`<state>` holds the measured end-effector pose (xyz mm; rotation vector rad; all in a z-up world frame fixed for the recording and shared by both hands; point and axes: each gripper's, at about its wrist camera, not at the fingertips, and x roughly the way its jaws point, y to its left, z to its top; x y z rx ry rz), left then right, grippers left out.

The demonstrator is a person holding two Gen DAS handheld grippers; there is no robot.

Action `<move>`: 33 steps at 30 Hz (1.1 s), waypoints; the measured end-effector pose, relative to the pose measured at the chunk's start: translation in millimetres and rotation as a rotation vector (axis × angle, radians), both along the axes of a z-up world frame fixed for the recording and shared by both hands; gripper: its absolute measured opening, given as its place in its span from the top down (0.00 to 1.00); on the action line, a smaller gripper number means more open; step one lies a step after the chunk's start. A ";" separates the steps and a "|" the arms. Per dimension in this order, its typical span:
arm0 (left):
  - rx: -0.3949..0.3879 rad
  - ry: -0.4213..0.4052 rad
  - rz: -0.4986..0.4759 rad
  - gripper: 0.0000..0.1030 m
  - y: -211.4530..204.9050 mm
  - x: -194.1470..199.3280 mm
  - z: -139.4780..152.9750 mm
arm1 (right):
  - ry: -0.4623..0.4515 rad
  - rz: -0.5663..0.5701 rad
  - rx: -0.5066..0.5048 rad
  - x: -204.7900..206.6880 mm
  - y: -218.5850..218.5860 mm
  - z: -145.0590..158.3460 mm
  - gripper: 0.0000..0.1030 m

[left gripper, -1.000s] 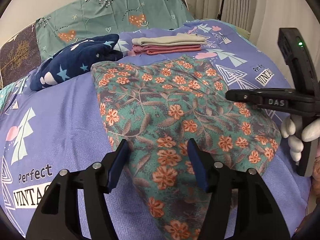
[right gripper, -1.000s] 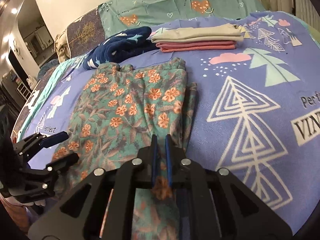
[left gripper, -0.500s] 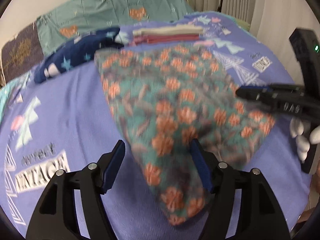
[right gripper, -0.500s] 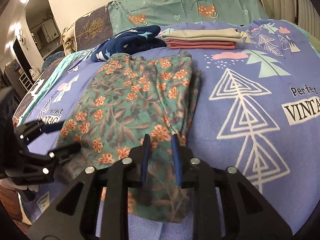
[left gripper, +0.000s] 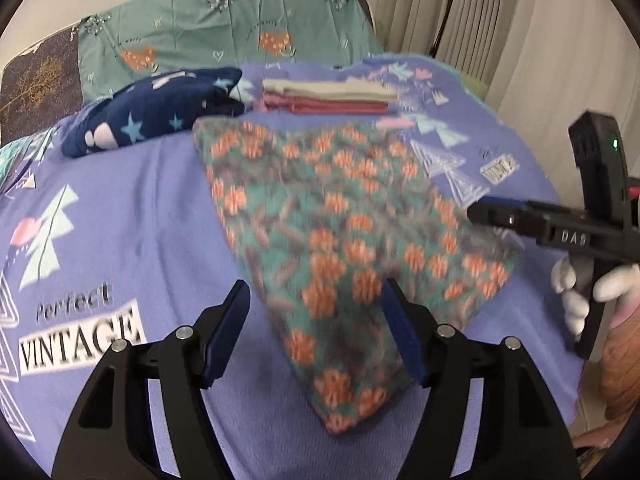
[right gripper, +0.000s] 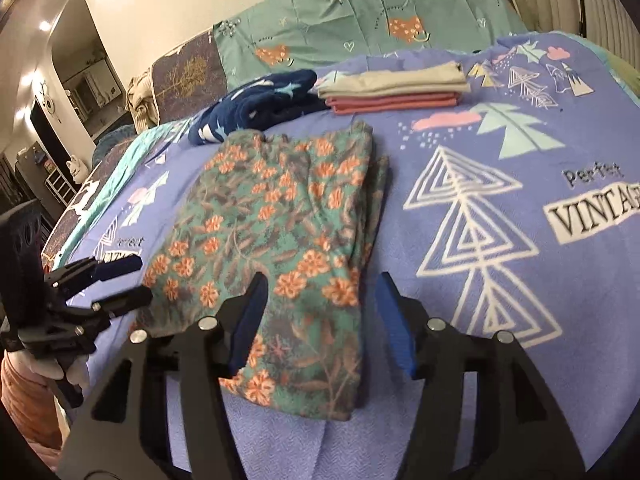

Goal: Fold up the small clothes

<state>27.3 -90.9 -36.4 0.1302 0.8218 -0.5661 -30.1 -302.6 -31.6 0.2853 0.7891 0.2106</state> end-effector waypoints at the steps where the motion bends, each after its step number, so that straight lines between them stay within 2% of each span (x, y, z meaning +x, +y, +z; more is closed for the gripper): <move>1: 0.011 -0.006 0.004 0.33 -1.6 3.8 1.0 | 0.000 -0.008 -0.001 2.3 -1.9 1.7 0.44; 4: 0.029 -0.003 0.008 0.33 -5.4 13.6 -1.6 | 0.011 -0.024 -0.002 9.0 -5.7 1.5 0.42; 8: 0.003 0.043 0.014 0.32 -3.2 24.3 -11.8 | 0.024 -0.017 -0.009 15.9 -5.9 -3.2 0.40; 11: -0.045 0.084 0.035 0.22 1.7 33.2 -20.7 | 0.038 -0.016 -0.010 20.5 -6.5 -8.2 0.38; 15: -0.090 0.113 0.041 0.15 5.9 42.0 -25.1 | 0.070 -0.040 -0.025 26.5 -8.8 -12.0 0.31; 19: -0.089 0.165 0.033 0.02 4.2 50.9 -31.7 | 0.087 -0.051 -0.043 31.3 -8.6 -13.3 0.27; 25: -0.082 0.183 0.063 0.01 3.0 66.3 -35.1 | 0.120 -0.013 -0.040 42.3 -7.3 -21.2 0.21; 33: -0.125 0.198 0.050 0.01 6.7 71.7 -39.7 | 0.130 0.034 0.079 46.7 -14.4 -37.2 0.06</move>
